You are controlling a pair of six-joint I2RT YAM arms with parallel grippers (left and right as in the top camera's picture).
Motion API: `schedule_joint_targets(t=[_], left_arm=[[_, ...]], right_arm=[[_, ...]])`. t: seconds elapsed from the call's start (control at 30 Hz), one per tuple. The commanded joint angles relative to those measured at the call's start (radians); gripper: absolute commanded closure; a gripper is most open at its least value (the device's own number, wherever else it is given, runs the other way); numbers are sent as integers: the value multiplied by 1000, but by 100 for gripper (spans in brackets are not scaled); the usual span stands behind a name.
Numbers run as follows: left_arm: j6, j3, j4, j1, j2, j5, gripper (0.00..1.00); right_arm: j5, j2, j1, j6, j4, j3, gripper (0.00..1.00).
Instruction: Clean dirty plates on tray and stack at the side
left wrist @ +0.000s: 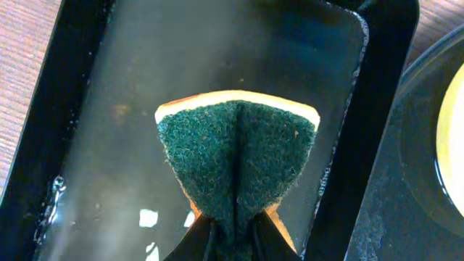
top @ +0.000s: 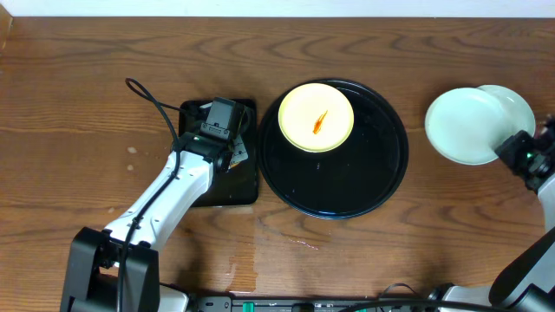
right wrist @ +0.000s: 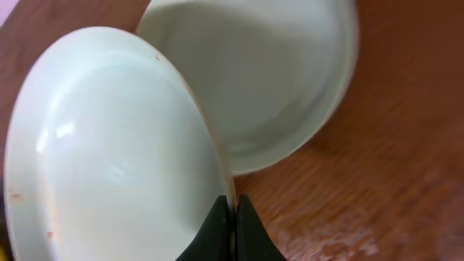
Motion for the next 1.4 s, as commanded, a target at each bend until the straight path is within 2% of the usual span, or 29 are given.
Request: schedule_joint_targets(t=[0.0,0.23,0.53,0.57,0.63,0.67,0.77,0.87,1.0,1.1,1.37], left_arm=[[13,-3,-3,3,-6,-19,87],[13,-3,-3,3,-5,-19,86],[13,-3,-3,3,-6,0,86],[13,-3,-4,3,-6,9,86],[13,-3,-3,3,-6,18,86],[13,-3,-3,3,-5,18,87],[13,-3,1,3,-6,18,86],[13,-3,1,3,-6,18,86],[13,-3,1,3,-6,18,86],[13,-3,1,3,-5,18,86],[13,-3,1,3,-5,18,86]], right_arm=[[141,-19,5,110,48,16,99],[282,-4,9,153,148,16,99],[289,108,8,162,348,16,99],[289,119,8,162,360,16,97],[285,135,8,162,370,16,81],[274,140,8,161,369,16,76],[204,142,9,124,356,16,78],[41,142,11,67,354,16,89],[-219,142,47,19,282,16,89],[-337,142,109,-23,169,16,84],[-314,142,358,-217,-27,16,83]])
